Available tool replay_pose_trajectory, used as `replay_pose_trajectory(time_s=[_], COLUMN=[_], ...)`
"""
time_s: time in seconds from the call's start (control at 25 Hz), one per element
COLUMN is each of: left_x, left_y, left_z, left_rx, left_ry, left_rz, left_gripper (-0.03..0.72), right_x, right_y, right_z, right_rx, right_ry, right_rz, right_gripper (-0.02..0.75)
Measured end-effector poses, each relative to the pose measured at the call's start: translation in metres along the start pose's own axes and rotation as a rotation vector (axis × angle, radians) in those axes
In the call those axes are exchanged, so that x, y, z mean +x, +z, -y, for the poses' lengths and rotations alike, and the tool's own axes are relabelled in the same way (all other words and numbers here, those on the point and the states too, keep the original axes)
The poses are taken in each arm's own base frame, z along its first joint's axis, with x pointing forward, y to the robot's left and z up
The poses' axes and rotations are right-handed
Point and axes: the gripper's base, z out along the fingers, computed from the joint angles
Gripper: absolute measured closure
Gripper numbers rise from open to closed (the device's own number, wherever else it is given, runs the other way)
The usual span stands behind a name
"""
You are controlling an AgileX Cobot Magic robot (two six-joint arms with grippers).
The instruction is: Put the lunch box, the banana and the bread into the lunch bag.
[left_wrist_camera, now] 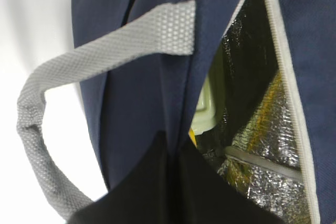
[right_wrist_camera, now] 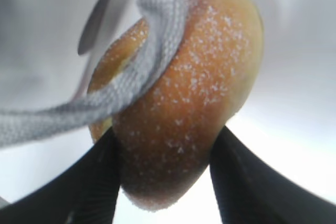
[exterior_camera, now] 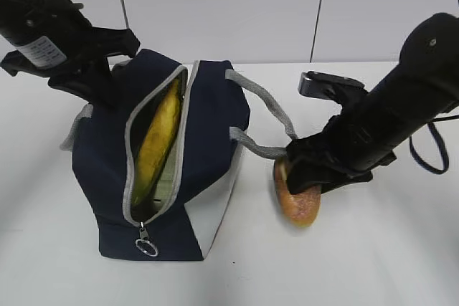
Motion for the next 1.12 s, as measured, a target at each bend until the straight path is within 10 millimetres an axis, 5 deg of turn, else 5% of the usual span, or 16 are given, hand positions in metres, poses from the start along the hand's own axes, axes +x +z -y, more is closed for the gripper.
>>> replay_pose_trajectory(time_s=[0.44, 0.72, 0.84, 1.12], left_x=[0.0, 0.0, 0.0, 0.0], left_y=[0.0, 0.0, 0.0, 0.0], left_z=[0.0, 0.0, 0.0, 0.001], left_rx=[0.001, 0.001, 0.003, 0.006], left_ry=[0.0, -0.001, -0.002, -0.003], left_rz=[0.0, 0.0, 0.001, 0.001], left_gripper=[0.691, 0.691, 0.691, 0.691], right_x=[0.022, -0.006, -0.02, -0.047], right_y=[-0.08, -0.126, -0.123, -0.062], right_z=[-0.014, -0.067, -0.08, -0.085], right_rx=[0.146, -0.24, -0.428, -0.545], right_ry=[-0.121, -0.158, -0.121, -0.004], right_rz=[-0.072, 0.214, 0.293, 0.225], right_gripper=[0.367, 0.369, 0.369, 0.37])
